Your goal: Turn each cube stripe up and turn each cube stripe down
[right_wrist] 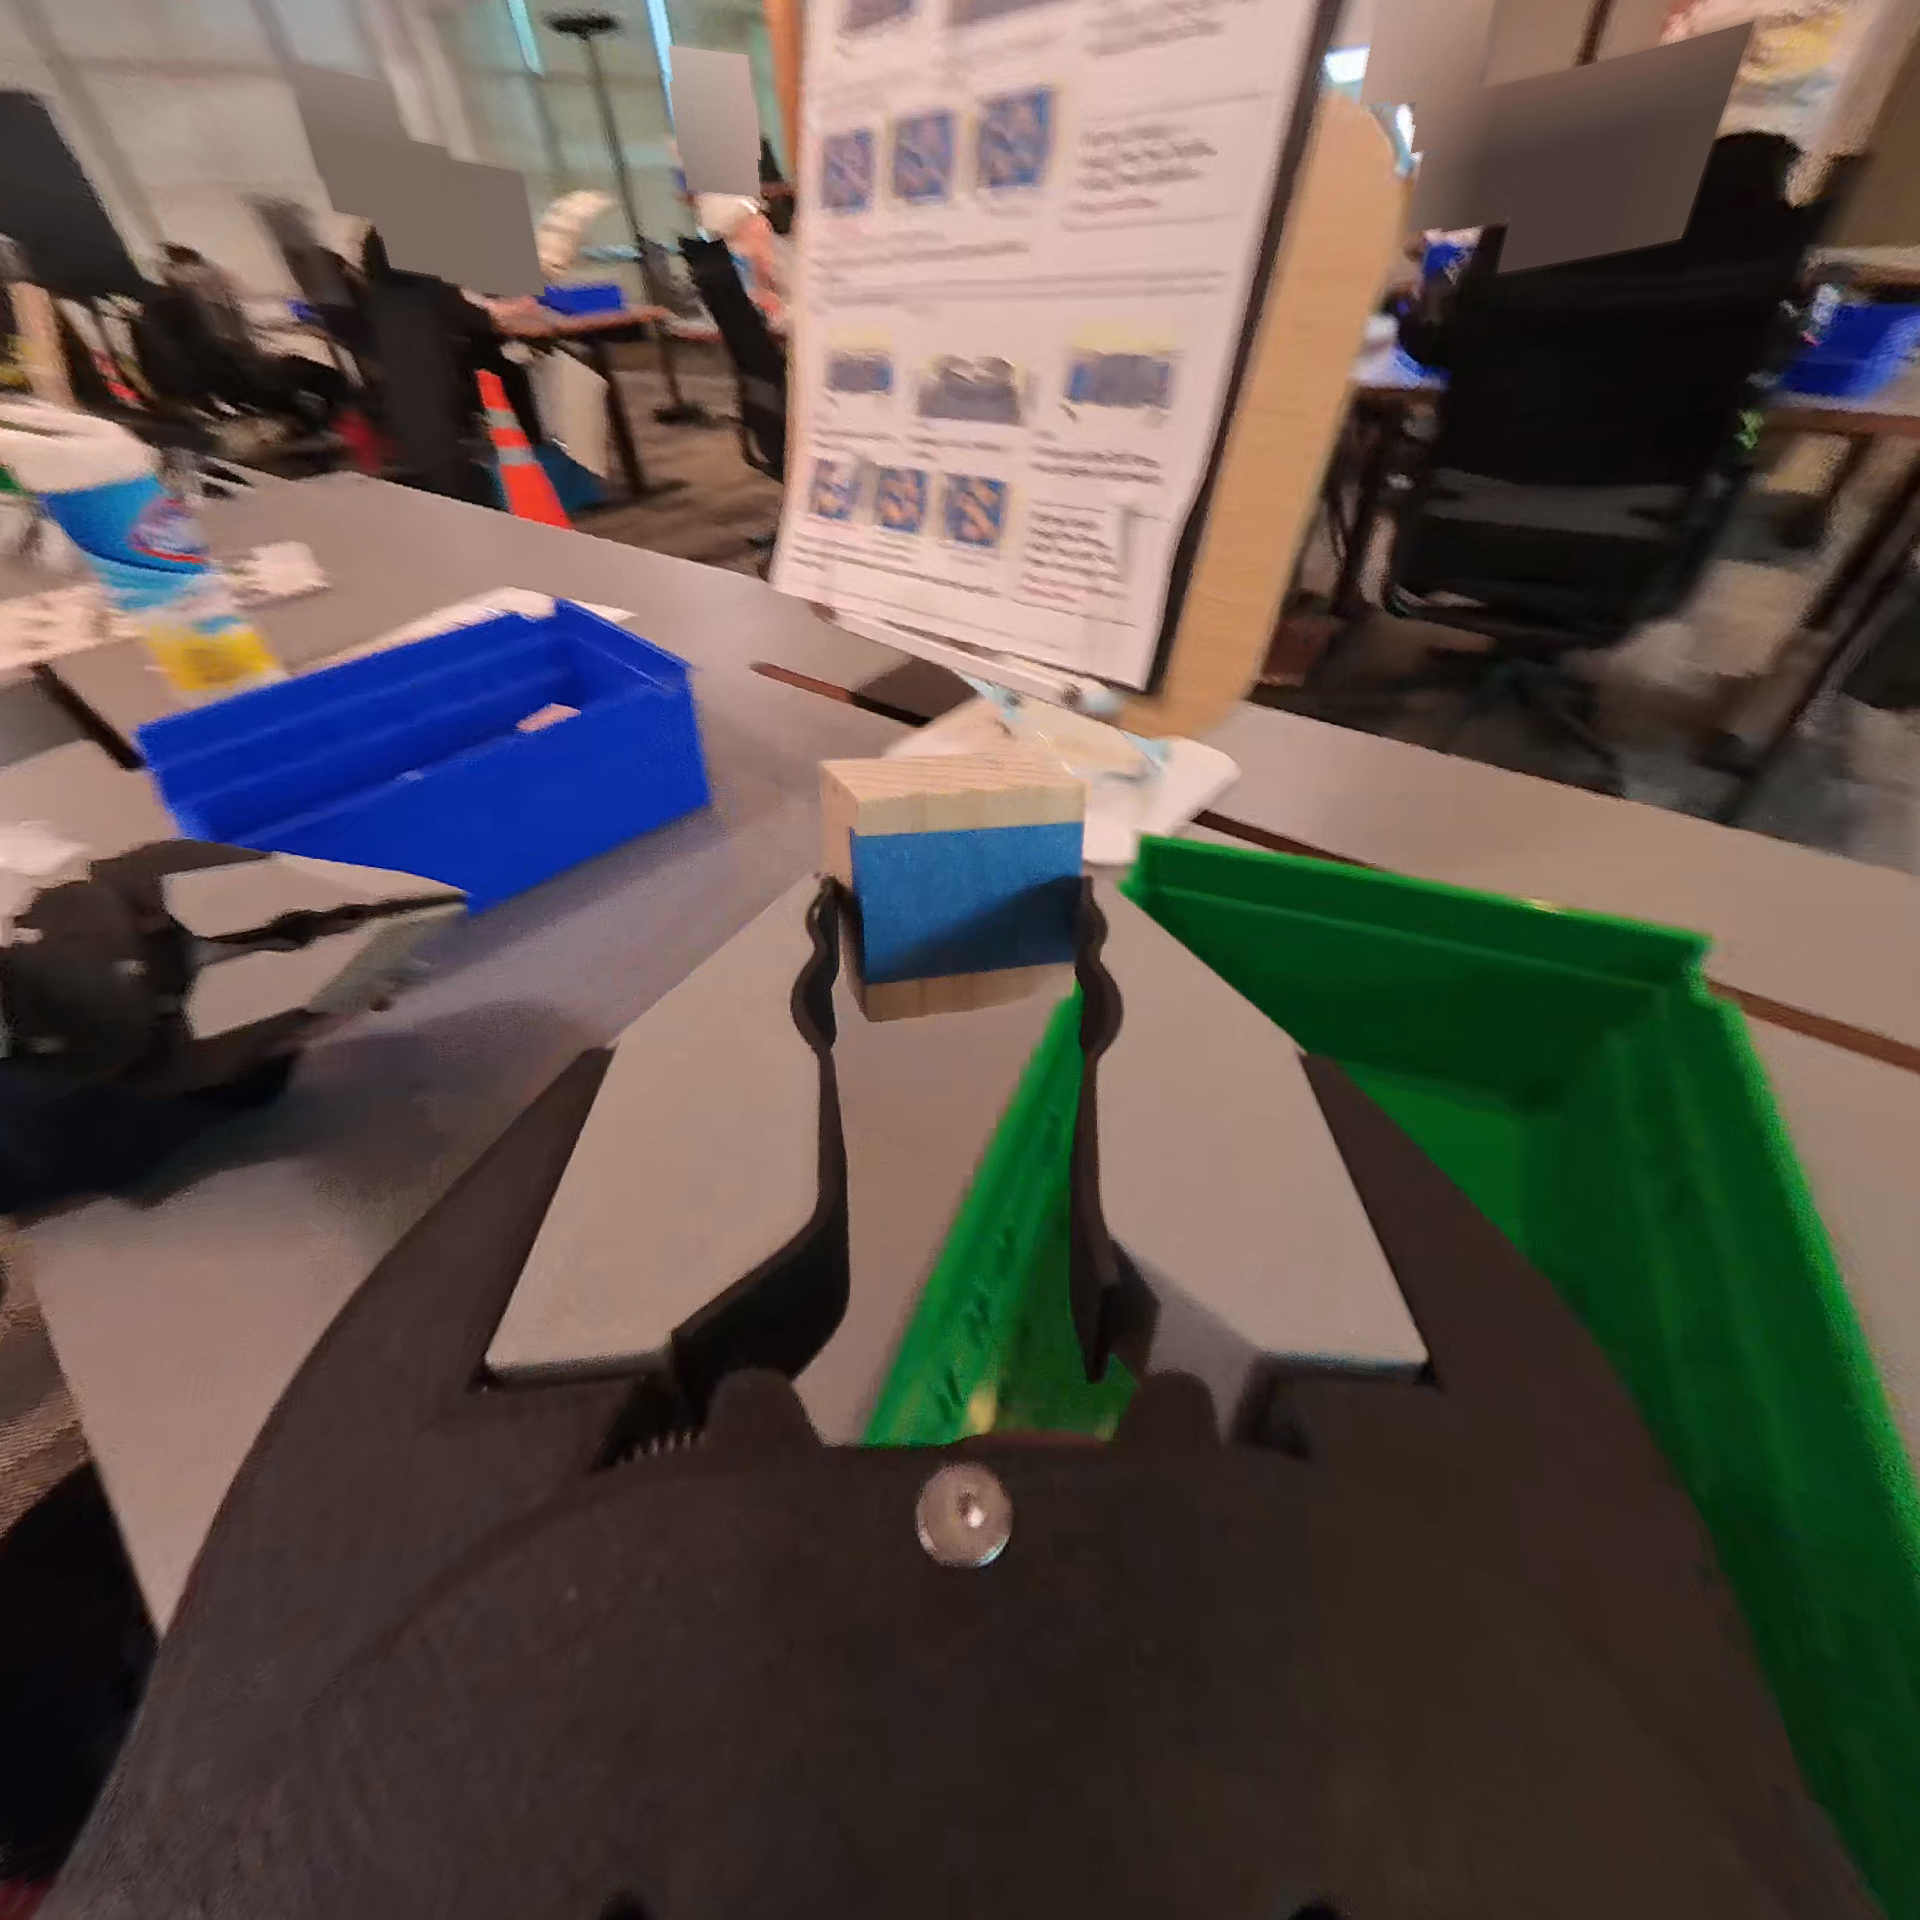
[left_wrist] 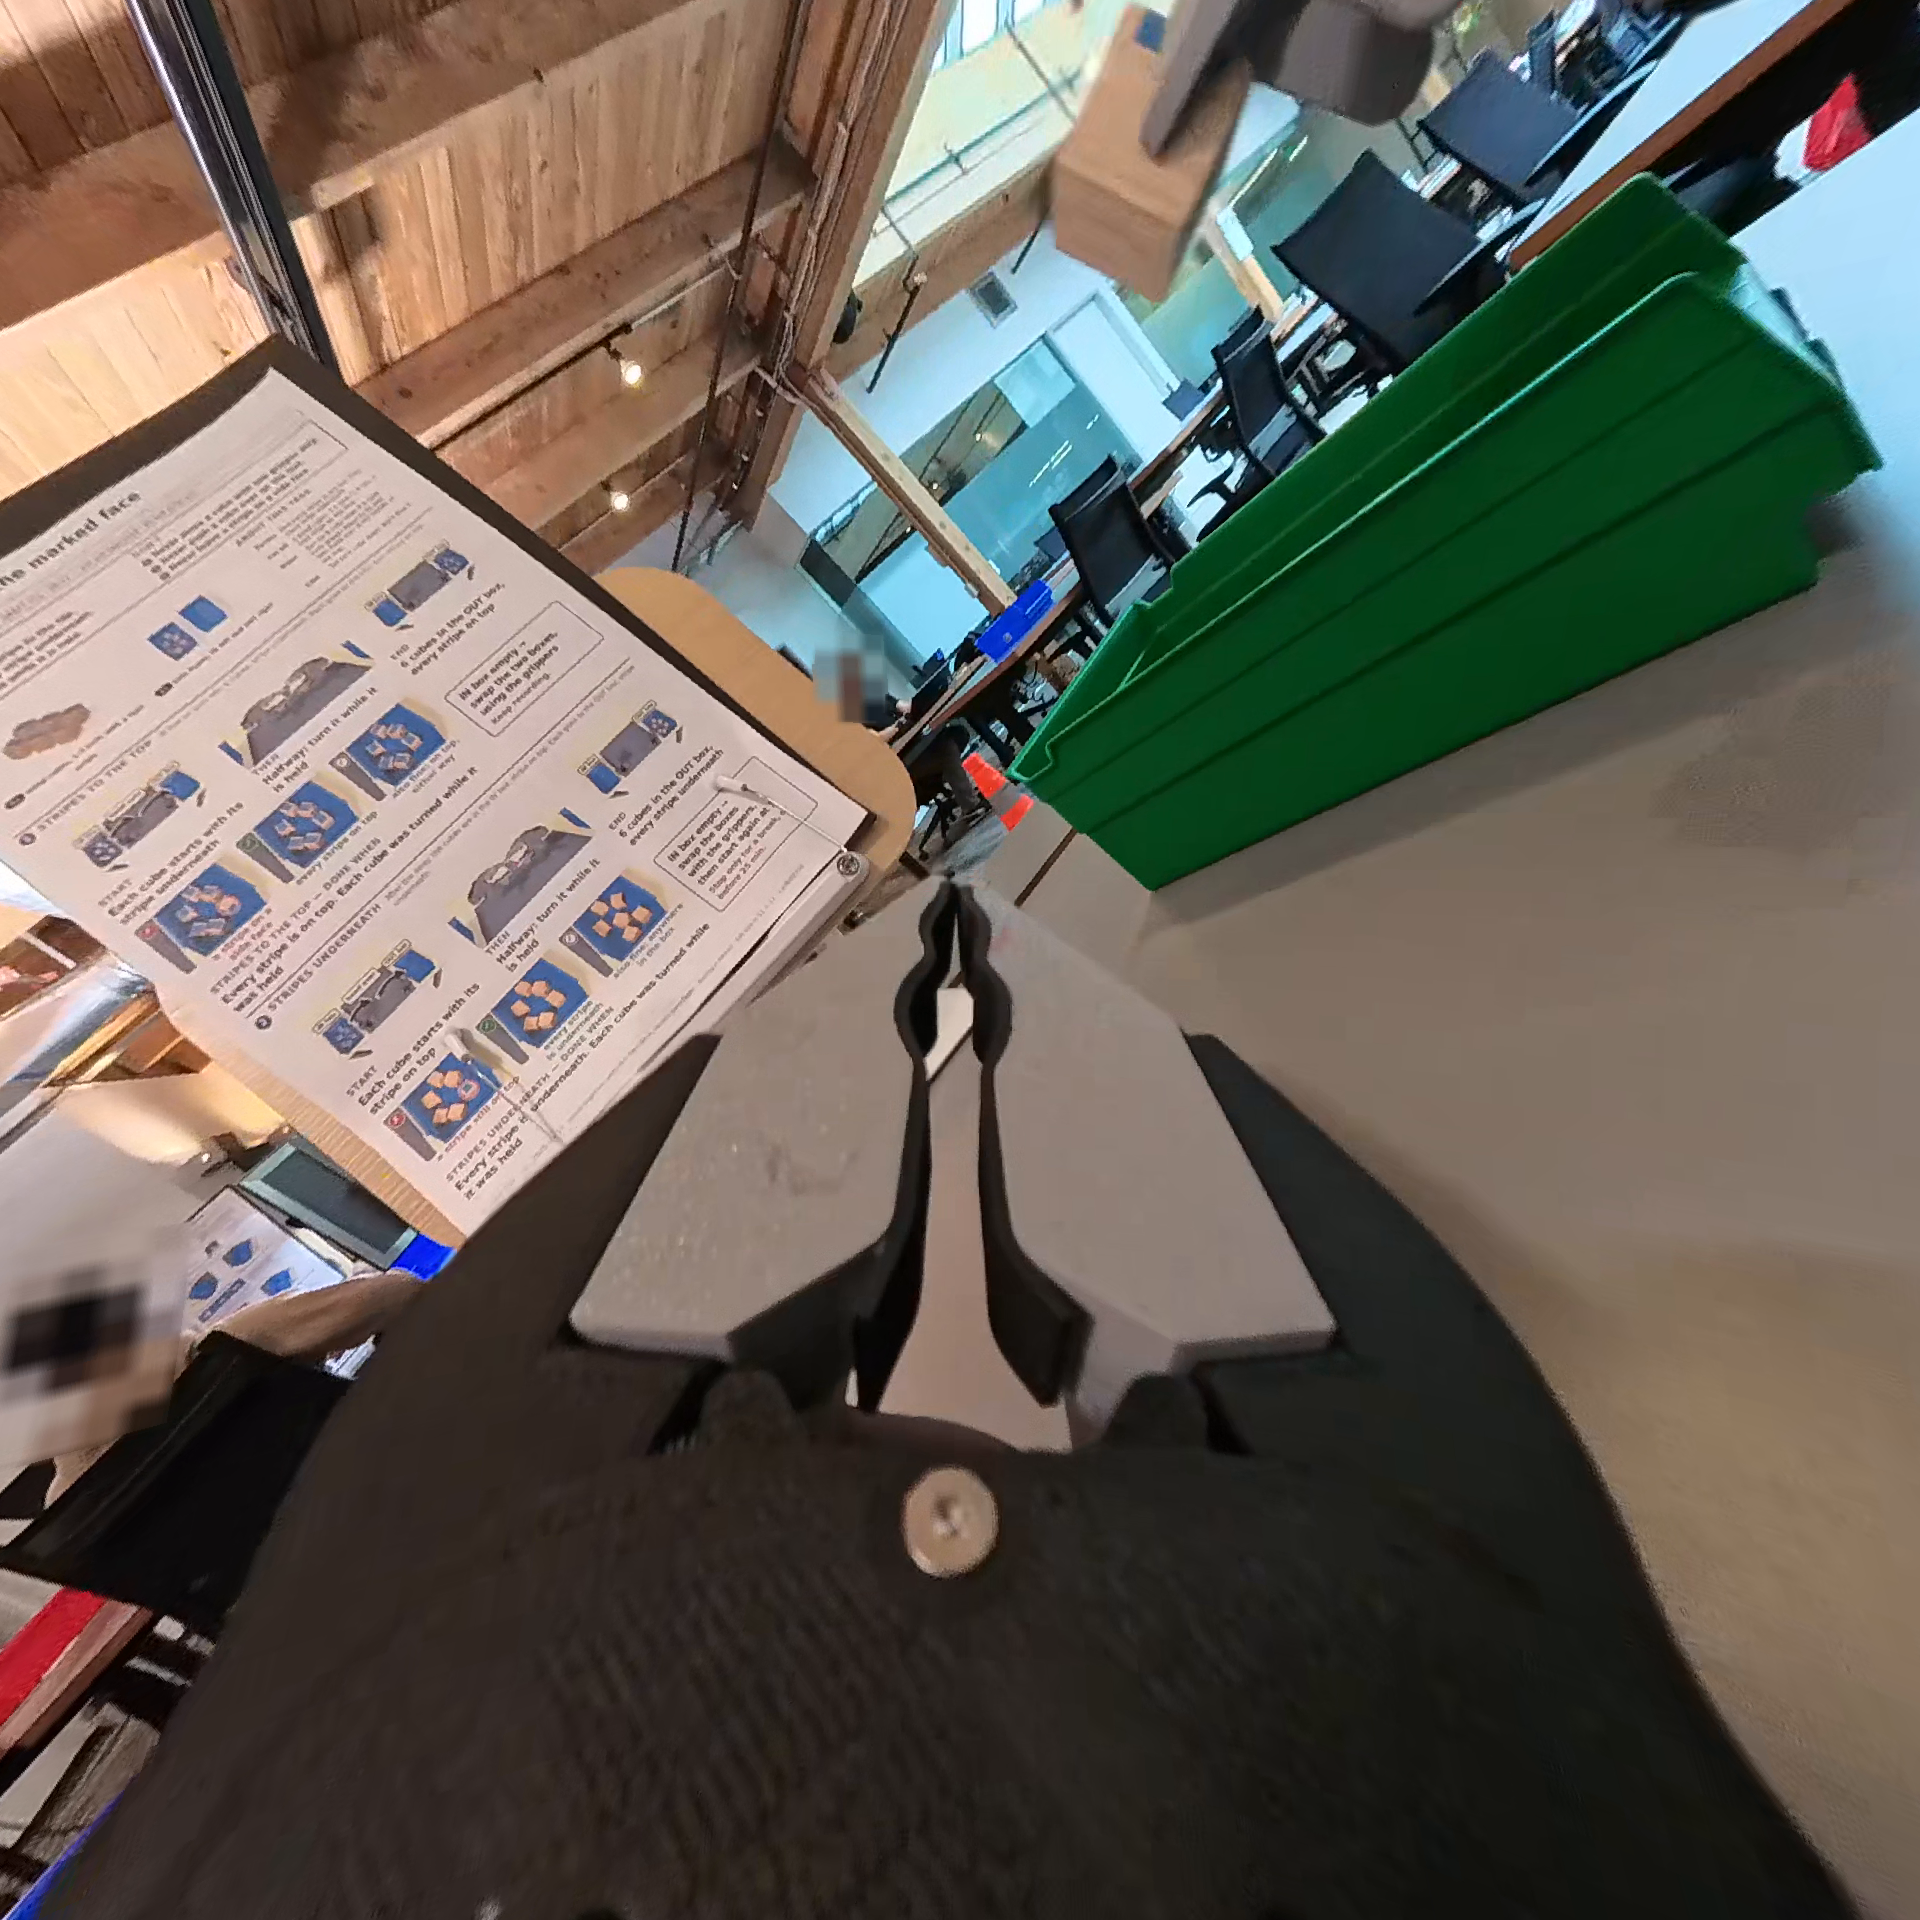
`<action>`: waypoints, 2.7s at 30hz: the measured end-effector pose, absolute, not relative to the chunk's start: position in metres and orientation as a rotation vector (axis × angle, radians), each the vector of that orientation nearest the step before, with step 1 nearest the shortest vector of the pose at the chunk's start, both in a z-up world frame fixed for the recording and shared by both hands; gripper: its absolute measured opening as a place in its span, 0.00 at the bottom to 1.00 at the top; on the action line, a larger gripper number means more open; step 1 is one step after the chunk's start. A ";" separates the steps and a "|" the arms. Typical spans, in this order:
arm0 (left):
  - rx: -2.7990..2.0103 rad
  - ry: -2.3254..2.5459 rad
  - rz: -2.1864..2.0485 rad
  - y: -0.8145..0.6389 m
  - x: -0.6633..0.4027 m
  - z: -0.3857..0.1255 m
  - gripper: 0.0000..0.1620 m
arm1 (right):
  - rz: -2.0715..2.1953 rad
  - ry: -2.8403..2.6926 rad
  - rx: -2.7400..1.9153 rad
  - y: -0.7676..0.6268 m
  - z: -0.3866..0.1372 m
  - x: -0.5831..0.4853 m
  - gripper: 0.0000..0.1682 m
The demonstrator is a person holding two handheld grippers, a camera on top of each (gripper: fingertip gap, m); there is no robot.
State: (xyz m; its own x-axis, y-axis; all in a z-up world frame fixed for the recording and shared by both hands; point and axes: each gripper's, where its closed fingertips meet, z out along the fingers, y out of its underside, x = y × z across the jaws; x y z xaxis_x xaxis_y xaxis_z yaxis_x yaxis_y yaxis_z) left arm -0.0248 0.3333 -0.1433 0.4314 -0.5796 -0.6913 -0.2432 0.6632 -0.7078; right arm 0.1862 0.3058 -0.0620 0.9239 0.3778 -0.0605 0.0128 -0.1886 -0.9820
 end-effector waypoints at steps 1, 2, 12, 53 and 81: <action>-0.871 1.140 -0.244 0.334 -0.025 -0.144 0.00 | 0.320 -0.277 -1.773 0.308 -0.070 0.196 0.26; -0.877 1.140 -0.242 0.335 -0.025 -0.145 0.00 | 0.306 -0.258 -1.806 0.310 -0.078 0.205 0.26; -0.922 1.173 -0.215 0.343 -0.021 -0.158 0.00 | 0.026 -0.197 -2.158 0.344 -0.159 0.274 0.26; -1.088 1.211 -0.197 0.367 -0.025 -0.181 0.00 | -0.141 -0.251 -2.358 0.421 -0.166 0.265 0.40; -1.213 1.153 -0.025 0.401 -0.039 -0.199 0.00 | 0.248 -0.478 -1.914 0.404 -0.220 0.046 0.26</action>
